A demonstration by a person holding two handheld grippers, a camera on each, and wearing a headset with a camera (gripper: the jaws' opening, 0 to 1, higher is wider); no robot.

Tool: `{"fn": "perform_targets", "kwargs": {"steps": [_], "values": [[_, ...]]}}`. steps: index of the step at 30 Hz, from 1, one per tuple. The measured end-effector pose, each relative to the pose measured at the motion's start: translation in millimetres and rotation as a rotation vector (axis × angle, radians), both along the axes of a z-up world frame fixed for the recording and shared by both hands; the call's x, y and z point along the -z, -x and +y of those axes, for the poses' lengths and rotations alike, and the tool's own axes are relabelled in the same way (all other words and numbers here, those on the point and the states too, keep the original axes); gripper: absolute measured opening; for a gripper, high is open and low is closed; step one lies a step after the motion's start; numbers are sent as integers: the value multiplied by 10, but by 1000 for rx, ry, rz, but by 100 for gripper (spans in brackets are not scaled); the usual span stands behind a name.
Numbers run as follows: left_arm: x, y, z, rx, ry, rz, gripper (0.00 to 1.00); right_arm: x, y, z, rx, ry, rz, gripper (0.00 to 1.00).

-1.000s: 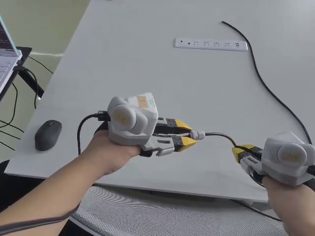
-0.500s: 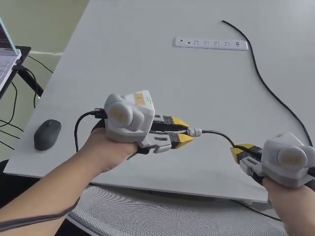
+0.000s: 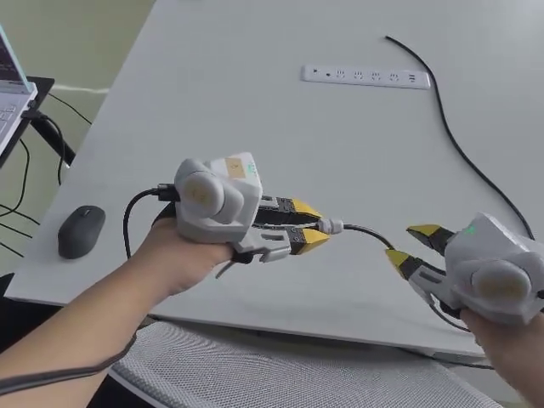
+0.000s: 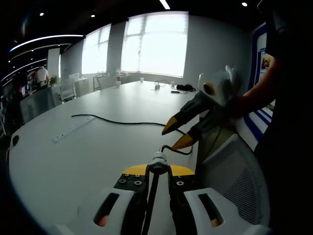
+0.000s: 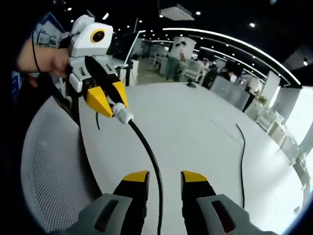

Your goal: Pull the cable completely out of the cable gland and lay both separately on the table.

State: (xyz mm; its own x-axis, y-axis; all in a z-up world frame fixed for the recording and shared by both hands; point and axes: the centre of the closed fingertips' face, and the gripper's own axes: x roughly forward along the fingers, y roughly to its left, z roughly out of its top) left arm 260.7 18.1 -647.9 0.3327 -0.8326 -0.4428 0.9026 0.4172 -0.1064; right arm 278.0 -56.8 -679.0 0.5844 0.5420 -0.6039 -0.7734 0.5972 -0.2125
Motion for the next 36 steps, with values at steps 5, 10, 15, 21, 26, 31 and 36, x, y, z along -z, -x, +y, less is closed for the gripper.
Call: {"fn": "perform_targets", "kwargs": {"steps": [5,10,15,21,26,31,36], "values": [[1,-16,4,4,-1,2,15,-175,-13,269,-101,23,-50,19],[-9,-27,0,7,1,-1,15,-196,17,434,-188,70,-73,17],[-15,-28,2,4,4,0,15,-183,36,526,-252,117,-100,11],[5,-5,-8,15,0,3,15,-165,67,587,-303,148,-112,5],[14,-8,-2,15,-2,5,15,-159,70,607,-331,175,-133,3],[21,-15,-3,22,-9,3,15,-137,83,614,-358,186,-146,0],[32,-14,-17,26,-10,3,15,-130,88,593,-325,153,-104,0]]}}
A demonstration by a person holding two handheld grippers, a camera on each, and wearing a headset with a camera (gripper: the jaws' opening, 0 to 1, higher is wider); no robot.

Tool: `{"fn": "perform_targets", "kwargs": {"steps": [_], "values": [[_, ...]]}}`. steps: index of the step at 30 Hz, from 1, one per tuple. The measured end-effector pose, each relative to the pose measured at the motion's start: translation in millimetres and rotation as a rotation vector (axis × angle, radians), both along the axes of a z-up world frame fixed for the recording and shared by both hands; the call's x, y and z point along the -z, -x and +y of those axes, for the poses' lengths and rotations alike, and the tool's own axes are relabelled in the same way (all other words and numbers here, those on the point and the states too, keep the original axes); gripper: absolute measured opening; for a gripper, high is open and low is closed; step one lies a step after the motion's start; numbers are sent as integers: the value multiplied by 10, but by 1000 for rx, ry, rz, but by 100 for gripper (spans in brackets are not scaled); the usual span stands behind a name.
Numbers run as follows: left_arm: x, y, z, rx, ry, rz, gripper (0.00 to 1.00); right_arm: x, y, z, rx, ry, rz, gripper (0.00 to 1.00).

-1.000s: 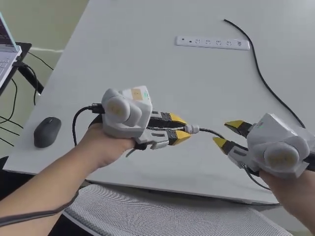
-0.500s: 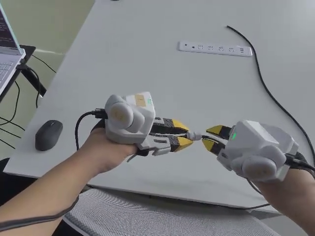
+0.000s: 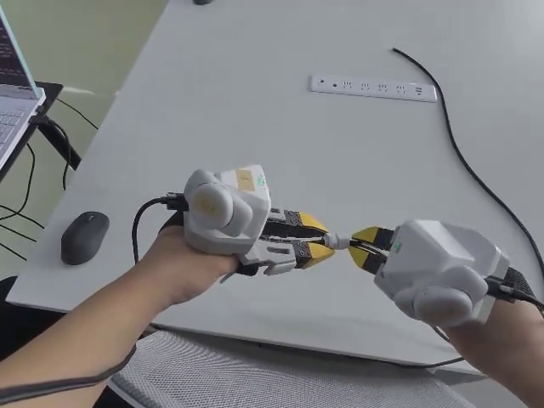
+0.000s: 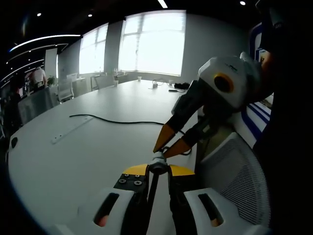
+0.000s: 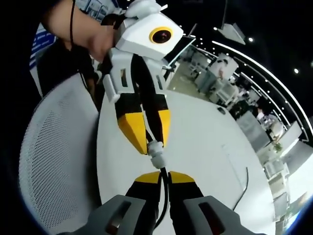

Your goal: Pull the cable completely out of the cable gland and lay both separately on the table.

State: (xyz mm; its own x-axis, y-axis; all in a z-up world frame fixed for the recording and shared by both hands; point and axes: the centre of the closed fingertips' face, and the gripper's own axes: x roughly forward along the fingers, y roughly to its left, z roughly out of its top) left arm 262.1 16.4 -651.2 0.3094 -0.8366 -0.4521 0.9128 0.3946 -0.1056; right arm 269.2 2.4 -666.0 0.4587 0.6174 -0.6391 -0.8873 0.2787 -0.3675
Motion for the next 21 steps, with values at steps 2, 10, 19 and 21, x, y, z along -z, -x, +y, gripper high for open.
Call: {"fn": "perform_targets", "kwargs": {"steps": [2,10,19,21], "values": [[-1,-6,-10,2,1,-10,15,-11,-14,-9,6,-8,-6,0],[0,-14,-29,1,4,-9,15,19,-49,-46,50,-36,11,0],[-9,-34,-19,-7,8,-11,15,61,-128,-155,155,-113,82,0],[-10,-36,-17,-10,8,-9,15,75,-142,-180,170,-120,91,0]]}}
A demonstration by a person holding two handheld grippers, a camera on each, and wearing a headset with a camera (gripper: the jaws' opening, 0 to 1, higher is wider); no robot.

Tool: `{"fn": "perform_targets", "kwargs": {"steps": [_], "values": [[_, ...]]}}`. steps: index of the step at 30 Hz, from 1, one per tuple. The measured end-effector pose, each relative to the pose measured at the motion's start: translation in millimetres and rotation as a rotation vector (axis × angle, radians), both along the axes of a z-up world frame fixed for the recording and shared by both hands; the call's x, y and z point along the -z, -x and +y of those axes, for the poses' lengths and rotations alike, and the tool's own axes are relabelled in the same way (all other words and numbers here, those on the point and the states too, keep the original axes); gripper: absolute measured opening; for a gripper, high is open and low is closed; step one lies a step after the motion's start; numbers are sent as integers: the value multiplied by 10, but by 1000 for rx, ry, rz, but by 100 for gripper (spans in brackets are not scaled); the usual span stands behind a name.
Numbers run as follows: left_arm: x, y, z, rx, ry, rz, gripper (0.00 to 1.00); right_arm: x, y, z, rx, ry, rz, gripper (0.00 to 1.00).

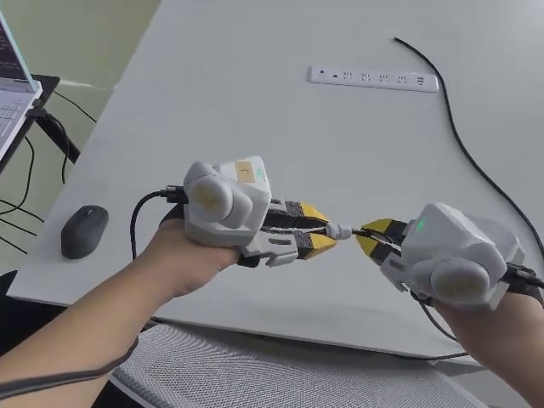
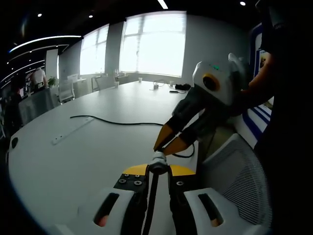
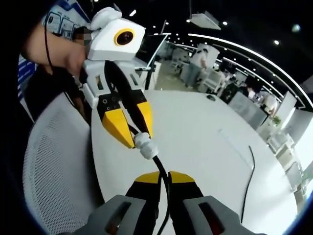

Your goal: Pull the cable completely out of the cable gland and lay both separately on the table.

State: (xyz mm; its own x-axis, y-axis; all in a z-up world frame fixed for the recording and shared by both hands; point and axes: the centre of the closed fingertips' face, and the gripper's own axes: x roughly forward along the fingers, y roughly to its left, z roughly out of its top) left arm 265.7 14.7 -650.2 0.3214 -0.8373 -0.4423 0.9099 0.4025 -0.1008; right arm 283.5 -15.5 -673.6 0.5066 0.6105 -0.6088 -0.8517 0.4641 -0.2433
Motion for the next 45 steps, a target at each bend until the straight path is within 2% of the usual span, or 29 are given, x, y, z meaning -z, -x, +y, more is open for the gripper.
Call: {"fn": "perform_targets", "kwargs": {"steps": [12,25,28,34,43,45], "values": [[-6,-18,-4,0,-2,-4,15,135,-86,-213,142,-90,94,0],[-34,-2,-9,1,-2,-12,15,398,-153,-497,337,-209,238,0],[-23,-2,-1,1,-2,-12,15,462,-135,-556,390,-241,285,0],[-10,3,17,2,-4,-12,15,582,-131,-657,447,-273,340,0],[-14,27,6,7,-3,-13,15,769,-99,-781,590,-364,473,1],[-16,29,1,9,-2,-14,15,792,-103,-810,613,-376,483,1]]}}
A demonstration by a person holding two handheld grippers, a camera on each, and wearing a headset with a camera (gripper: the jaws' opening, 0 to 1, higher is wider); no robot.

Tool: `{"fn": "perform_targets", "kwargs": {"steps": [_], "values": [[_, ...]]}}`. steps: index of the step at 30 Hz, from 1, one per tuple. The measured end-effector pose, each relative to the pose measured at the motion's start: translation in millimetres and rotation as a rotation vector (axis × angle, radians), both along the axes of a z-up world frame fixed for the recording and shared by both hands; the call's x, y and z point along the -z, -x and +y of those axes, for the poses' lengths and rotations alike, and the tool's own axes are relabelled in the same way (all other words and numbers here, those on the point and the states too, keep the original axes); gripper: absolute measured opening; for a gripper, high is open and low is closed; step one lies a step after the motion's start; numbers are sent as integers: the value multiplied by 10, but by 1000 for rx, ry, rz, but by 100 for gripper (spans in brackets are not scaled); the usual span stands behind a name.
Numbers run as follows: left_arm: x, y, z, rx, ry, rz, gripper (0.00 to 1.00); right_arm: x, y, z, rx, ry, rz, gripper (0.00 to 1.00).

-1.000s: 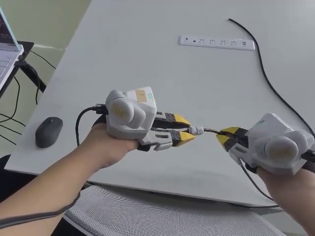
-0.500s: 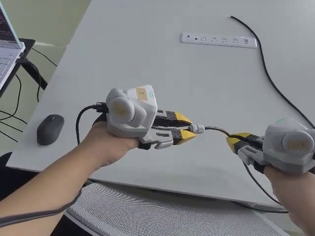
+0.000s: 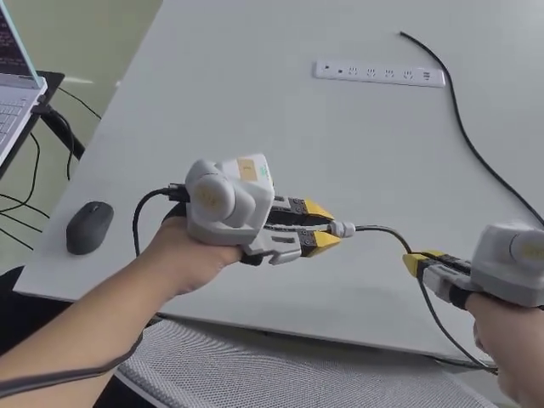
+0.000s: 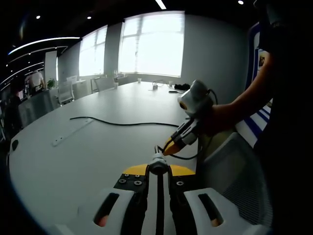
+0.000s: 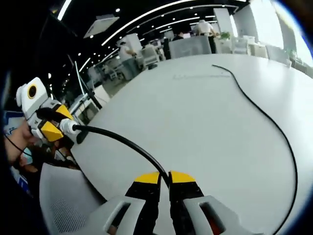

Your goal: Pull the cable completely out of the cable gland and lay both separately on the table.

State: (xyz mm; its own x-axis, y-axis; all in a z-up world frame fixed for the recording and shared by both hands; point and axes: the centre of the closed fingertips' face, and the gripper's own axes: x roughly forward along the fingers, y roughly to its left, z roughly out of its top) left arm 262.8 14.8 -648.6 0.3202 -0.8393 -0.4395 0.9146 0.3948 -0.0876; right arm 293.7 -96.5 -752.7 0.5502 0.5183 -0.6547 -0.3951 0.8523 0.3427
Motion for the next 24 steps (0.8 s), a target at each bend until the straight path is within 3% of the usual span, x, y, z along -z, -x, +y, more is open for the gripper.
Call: {"fn": "perform_targets", "kwargs": {"steps": [11,15,24], "values": [[-15,6,5,9,6,-8,15,120,74,-113,149,-93,126,1],[-6,16,5,10,3,-6,15,117,97,-90,153,-99,134,1],[-16,-9,16,-2,8,-2,15,101,108,-60,106,-75,96,1]]}}
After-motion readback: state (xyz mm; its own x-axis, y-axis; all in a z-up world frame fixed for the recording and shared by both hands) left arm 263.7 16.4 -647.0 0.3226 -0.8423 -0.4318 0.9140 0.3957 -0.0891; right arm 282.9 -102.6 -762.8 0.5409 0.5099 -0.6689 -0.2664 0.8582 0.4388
